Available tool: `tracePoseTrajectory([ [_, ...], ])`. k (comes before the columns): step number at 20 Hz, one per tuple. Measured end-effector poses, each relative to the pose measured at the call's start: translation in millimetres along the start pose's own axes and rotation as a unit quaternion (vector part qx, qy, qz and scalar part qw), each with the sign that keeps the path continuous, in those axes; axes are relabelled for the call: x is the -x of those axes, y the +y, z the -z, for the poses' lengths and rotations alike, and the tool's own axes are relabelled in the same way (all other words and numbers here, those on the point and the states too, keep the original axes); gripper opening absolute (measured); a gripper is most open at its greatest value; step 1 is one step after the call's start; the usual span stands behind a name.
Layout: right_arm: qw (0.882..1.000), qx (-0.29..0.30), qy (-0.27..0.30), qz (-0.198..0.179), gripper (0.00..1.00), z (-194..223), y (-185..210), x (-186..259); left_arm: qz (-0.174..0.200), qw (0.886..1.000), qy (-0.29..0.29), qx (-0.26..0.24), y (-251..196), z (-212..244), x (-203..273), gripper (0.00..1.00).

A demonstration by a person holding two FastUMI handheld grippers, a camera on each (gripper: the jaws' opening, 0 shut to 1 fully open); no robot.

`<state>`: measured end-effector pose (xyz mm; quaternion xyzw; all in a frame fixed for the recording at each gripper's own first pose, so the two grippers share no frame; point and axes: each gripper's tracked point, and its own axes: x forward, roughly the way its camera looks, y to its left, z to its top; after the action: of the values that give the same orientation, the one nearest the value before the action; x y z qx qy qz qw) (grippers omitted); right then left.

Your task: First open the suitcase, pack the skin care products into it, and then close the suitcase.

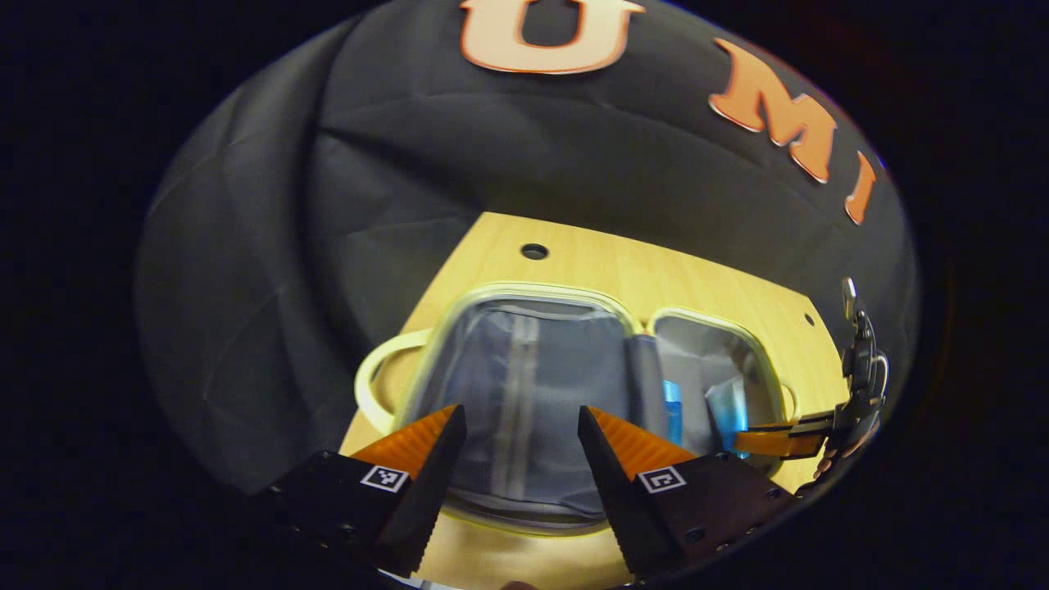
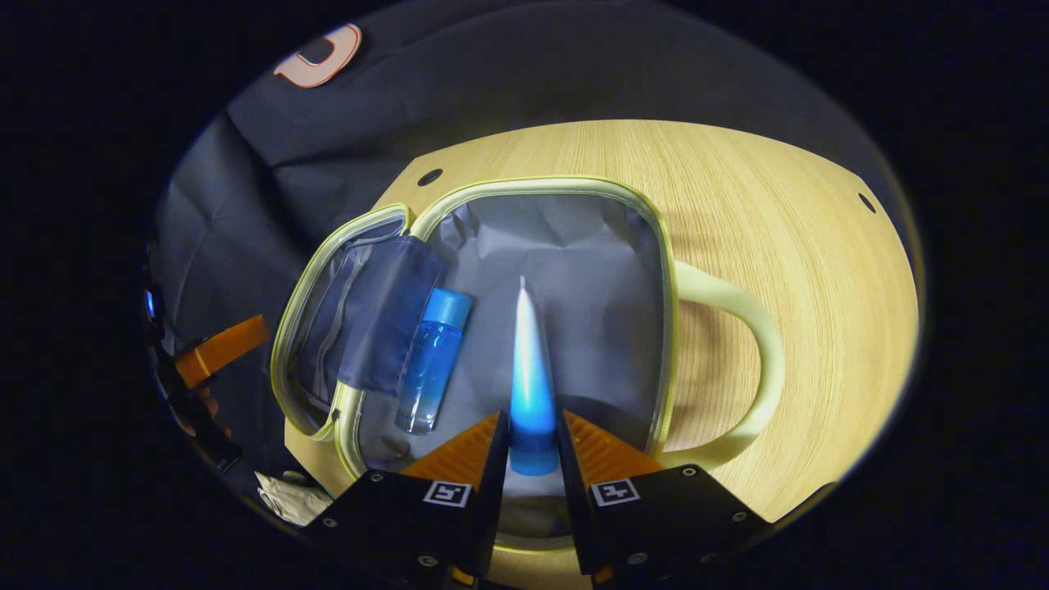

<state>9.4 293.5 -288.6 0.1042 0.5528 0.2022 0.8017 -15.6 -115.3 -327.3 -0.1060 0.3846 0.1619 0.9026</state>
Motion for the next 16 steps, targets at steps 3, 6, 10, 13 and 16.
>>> tracePoseTrajectory([
  [3, 1.000, -0.010, 0.006, 0.012, 0.38, -5, 1, -12, -0.032, 0.998, -0.011, 0.051, 60, -4, -1, 0.88],
  [6, 1.000, -0.011, -0.011, 0.024, 0.37, -13, -4, -7, -0.051, 0.993, -0.014, 0.103, 107, -6, -15, 0.93],
  [10, 0.995, -0.010, -0.086, 0.050, 0.37, -42, -18, 17, -0.062, 0.979, 0.005, 0.192, 159, -4, -30, 0.88],
  [13, 0.987, -0.012, -0.148, 0.067, 0.46, -65, -29, 46, -0.048, 0.968, 0.033, 0.243, 166, 16, -50, 0.93],
  [16, 0.962, 0.004, -0.251, 0.104, 0.59, -96, -50, 94, -0.038, 0.955, 0.077, 0.283, 163, 37, -62, 0.93],
])
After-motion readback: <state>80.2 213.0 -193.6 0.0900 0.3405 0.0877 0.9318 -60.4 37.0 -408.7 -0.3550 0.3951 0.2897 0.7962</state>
